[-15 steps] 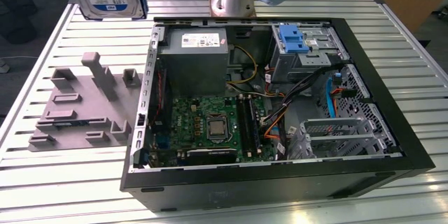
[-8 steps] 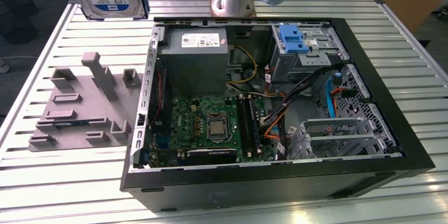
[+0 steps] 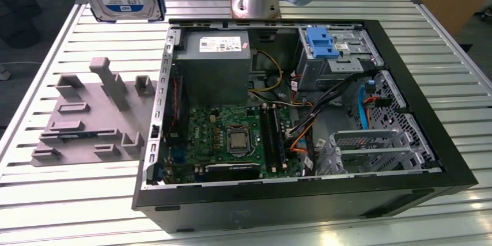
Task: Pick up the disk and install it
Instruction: 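Pick up the disk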
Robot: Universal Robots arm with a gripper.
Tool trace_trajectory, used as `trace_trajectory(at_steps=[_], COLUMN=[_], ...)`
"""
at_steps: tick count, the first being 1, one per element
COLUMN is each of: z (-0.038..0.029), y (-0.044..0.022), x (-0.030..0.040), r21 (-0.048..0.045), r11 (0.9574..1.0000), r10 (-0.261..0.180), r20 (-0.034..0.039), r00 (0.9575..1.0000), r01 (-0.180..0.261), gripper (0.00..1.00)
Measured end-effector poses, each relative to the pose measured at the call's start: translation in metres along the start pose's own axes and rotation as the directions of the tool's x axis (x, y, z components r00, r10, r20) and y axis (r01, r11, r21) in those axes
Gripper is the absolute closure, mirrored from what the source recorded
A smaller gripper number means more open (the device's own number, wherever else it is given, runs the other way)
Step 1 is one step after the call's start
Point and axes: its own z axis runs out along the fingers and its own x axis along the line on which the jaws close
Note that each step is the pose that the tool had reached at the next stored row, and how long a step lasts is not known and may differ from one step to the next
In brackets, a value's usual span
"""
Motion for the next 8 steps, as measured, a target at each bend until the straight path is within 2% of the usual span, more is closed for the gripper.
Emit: trace_trajectory(at_steps=[8], z=[0.0], y=[-0.0033], x=[-0.0001], r21=[-0.0001], r11=[1.0], r10=[0.0], r20=[0.0], r00=[1.0], r01=[0.0], gripper=[0.64])
